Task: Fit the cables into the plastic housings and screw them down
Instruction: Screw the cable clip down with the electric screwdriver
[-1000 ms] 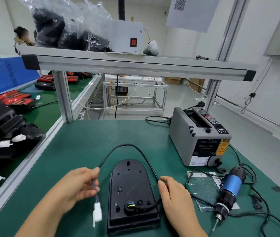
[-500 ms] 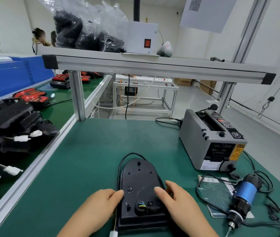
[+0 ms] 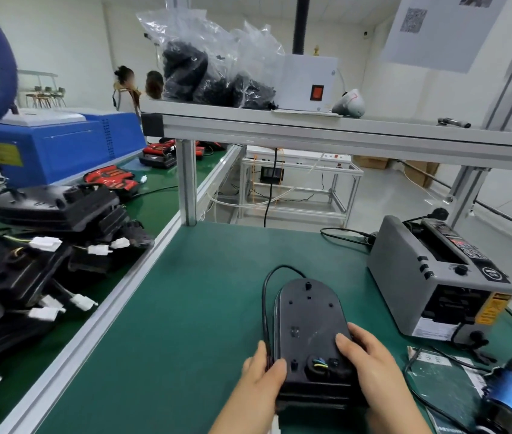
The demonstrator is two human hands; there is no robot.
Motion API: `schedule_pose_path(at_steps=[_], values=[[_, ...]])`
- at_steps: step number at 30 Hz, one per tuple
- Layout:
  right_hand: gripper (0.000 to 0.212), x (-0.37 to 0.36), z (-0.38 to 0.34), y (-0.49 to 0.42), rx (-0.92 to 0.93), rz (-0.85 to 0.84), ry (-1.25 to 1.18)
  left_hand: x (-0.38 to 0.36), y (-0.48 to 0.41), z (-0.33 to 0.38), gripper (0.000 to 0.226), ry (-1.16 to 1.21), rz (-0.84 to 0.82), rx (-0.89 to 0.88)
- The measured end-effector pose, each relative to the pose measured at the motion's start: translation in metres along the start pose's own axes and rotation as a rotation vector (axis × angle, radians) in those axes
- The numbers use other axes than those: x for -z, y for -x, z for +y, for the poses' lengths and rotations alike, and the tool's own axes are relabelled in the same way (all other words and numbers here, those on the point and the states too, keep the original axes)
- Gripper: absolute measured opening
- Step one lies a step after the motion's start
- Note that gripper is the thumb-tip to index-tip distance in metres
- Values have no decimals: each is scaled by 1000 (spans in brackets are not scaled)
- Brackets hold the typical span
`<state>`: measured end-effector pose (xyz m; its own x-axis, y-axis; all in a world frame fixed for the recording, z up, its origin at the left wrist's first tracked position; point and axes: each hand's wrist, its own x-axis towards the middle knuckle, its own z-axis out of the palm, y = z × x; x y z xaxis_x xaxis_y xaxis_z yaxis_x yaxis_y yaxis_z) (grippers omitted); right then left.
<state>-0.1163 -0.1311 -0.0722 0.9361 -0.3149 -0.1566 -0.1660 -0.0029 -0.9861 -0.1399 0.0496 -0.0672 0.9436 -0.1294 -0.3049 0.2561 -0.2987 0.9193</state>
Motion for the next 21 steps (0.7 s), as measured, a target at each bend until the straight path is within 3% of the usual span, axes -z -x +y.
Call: schedule_pose_path(at_steps=[4, 6, 7, 10, 17, 21], values=[[38, 0, 5, -8, 36, 60, -48, -12, 1, -5, 75, 340, -76, 58], [43, -2, 6, -7, 46, 59, -5, -11, -1, -9, 83, 381, -104, 27], [44, -3, 5, -6, 51, 55, 8, -10, -1, -10, 78, 388, -108, 9], [42, -6, 1, -6, 80, 50, 75, -8, -1, -10, 28, 462, -101, -5], [38, -7, -9, -11, 28, -24, 114, -7, 9, -4, 39, 599, -96, 97], [38, -5, -10, -9, 8, -43, 120, -3, 14, 2, 25, 769, -142, 158]])
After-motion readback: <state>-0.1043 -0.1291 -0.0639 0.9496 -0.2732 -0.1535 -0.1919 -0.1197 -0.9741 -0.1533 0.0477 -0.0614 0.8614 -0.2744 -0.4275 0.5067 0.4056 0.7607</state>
